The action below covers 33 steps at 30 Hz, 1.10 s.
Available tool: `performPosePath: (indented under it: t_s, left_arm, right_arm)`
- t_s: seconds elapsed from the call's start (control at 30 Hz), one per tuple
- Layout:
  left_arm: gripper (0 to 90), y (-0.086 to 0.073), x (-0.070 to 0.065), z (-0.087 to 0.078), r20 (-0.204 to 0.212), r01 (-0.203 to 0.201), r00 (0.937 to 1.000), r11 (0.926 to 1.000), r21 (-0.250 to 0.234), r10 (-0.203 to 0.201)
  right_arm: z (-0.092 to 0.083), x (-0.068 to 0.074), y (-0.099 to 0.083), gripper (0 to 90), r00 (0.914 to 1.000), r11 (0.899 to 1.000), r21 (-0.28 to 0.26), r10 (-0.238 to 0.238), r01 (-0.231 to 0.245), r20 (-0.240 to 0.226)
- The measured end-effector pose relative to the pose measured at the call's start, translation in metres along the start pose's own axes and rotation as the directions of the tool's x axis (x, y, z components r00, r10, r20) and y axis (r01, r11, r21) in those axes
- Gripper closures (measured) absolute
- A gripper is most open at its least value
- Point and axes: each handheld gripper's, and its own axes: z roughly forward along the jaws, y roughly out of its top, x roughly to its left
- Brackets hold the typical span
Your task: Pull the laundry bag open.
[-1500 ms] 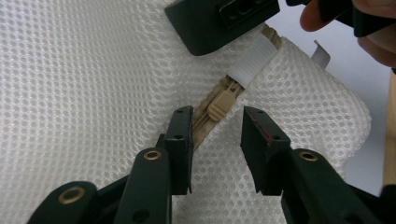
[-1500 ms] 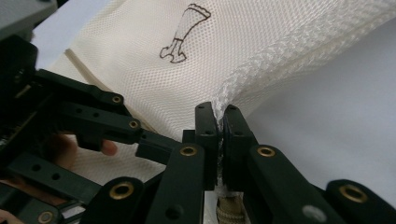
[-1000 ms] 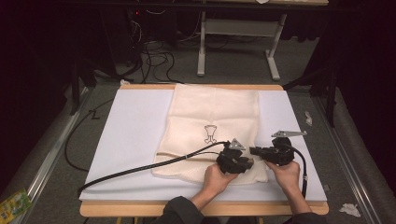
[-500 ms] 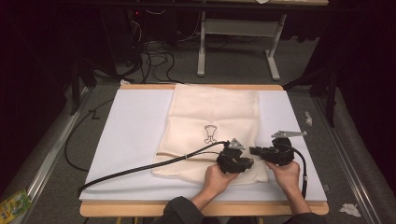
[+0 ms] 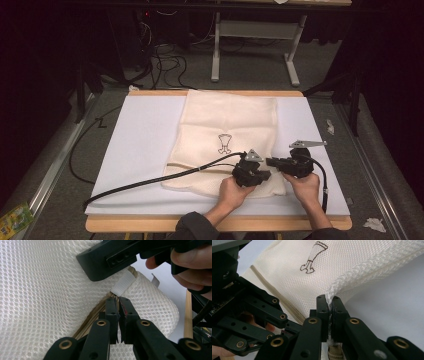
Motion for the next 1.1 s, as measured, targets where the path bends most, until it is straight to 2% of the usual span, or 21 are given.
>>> performPosePath:
  t_s: [0.37,0.43,0.53,0.9,0.97,1.1]
  left_arm:
    - [86.6,0.002,0.0,-0.006,0.001,-0.025,0.9997,0.9995,0.02,0.025]
    - [86.6,0.003,0.0,-0.009,-0.003,-0.046,0.9989,0.9985,0.029,0.046]
    - [86.7,0.004,-0.002,-0.013,-0.015,-0.062,0.998,0.9975,0.035,0.062]
    - [86.8,0.004,-0.002,-0.015,-0.021,-0.063,0.9977,0.9973,0.038,0.064]
    - [86.7,0.005,-0.004,-0.016,-0.033,-0.076,0.9965,0.9965,0.035,0.077]
    - [86.8,0.004,-0.005,-0.017,-0.041,-0.079,0.9958,0.9959,0.045,0.081]
  right_arm:
    - [-0.002,-0.002,-0.002,88.1,0.9997,1.0,0.003,-0.019,0.018,0.013]
    - [-0.003,-0.001,-0.002,88.1,0.999,0.999,0.007,-0.034,0.034,0.029]
    - [-0.004,-0.002,-0.004,88.1,0.9992,0.999,-0.003,-0.033,0.033,0.022]
    - [-0.004,-0.004,-0.007,88.1,0.9991,0.999,0.005,-0.032,0.032,0.026]
    - [-0.005,-0.005,-0.007,88.1,0.9992,0.999,-0.009,-0.032,0.033,0.024]
    - [-0.004,-0.004,-0.008,88.1,0.9989,0.999,0.001,-0.038,0.038,0.028]
